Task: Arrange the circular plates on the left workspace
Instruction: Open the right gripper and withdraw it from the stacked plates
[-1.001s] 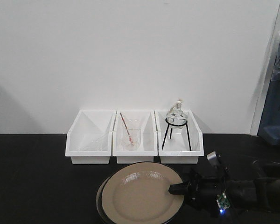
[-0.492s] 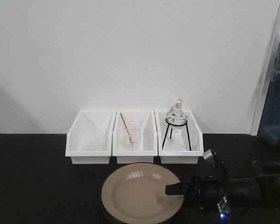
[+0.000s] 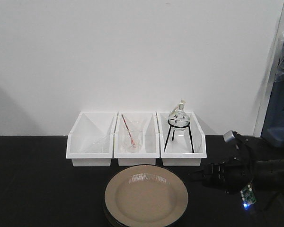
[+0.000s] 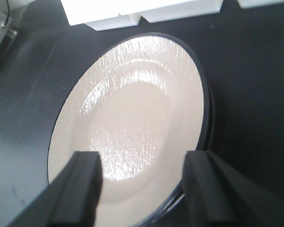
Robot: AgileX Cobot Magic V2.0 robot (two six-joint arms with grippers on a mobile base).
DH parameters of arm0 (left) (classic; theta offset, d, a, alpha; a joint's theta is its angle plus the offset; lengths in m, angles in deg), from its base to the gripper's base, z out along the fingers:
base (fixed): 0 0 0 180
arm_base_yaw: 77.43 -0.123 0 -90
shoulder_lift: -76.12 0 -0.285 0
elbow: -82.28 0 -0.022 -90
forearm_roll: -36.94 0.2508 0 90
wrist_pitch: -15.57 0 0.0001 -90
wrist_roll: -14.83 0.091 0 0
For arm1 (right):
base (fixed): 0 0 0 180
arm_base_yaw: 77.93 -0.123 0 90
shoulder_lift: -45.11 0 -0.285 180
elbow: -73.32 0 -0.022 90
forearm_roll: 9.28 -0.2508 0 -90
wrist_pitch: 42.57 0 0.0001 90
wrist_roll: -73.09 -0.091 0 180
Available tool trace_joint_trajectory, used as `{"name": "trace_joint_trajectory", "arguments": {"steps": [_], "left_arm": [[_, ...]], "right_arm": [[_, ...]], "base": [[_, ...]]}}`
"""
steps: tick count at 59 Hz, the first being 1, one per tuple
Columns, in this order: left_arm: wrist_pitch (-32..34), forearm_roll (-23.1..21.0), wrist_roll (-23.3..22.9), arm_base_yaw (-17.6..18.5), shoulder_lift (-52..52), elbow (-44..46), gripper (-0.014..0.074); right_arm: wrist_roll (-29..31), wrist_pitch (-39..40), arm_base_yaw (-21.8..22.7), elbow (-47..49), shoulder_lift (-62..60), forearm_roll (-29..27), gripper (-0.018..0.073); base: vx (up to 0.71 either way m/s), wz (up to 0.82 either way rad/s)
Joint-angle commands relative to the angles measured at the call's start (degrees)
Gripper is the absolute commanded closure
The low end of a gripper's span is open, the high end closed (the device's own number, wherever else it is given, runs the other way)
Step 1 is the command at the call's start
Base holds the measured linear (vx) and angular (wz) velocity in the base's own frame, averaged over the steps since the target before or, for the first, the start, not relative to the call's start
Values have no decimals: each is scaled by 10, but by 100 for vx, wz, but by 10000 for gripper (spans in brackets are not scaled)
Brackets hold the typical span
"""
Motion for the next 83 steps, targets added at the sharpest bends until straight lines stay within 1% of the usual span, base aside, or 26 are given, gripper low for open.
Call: {"name": "trace_joint_trajectory", "arguments": {"steps": [1, 5, 8, 11, 13, 18, 22, 27, 30, 37, 40, 43, 49, 55, 63, 68, 72, 78, 83], "left_arm": [[36, -44, -8, 0, -6, 15, 598], [66, -28, -20, 0, -18, 15, 597], [81, -8, -30, 0, -32, 17, 597], [91, 22, -39, 0, -53, 21, 597], [96, 41, -46, 0, -68, 25, 597], [108, 92, -58, 0, -111, 41, 597], [122, 135, -60, 0, -147, 62, 597], [140, 182, -63, 0, -183, 97, 597], [152, 207, -76, 0, -193, 117, 597], [178, 264, -115, 0, -196, 161, 597], [188, 276, -124, 0, -185, 173, 597], [201, 284, -124, 0, -166, 178, 596], [234, 284, -113, 0, -109, 177, 596], [252, 283, -99, 1, -39, 177, 596], [279, 270, -95, 1, 50, 177, 596], [295, 243, -68, 1, 102, 177, 596], [296, 207, -35, 1, 139, 177, 596], [295, 152, 8, 1, 174, 177, 596], [296, 124, 31, 0, 187, 177, 596]], "right_arm": [[-24, -4, 6, 12, -63, 27, 241], [-65, 9, 6, 12, -96, 86, 354], [-101, 13, 6, 12, -119, 132, 440], [-144, 14, 6, 12, -149, 170, 532], [-164, 13, 6, 12, -168, 200, 573], [-217, 11, 4, 12, -221, 278, 568], [-252, 12, 4, 10, -265, 324, 564], [-280, 7, 4, 10, -324, 384, 564], [-289, 6, 4, 10, -368, 415, 563], [-295, 18, 4, 10, -464, 451, 563], [-291, 38, 4, 2, -506, 455, 563], [-290, 72, 4, -19, -555, 455, 563], [-290, 142, 4, -94, -659, 453, 563], [-290, 200, 4, -187, -754, 436, 563], [-290, 238, 4, -291, -839, 434, 563], [-290, 251, 4, -335, -864, 434, 563], [-290, 268, 4, -361, -867, 434, 563], [-290, 281, 4, -378, -866, 433, 563], [-296, 281, 4, -381, -866, 428, 563]], "base": [[0, 0], [0, 0], [0, 0], [0, 0], [0, 0], [0, 0], [0, 0], [0, 0], [0, 0], [0, 0], [0, 0], [0, 0], [0, 0], [0, 0], [0, 0], [0, 0], [0, 0], [0, 0], [0, 0]]}}
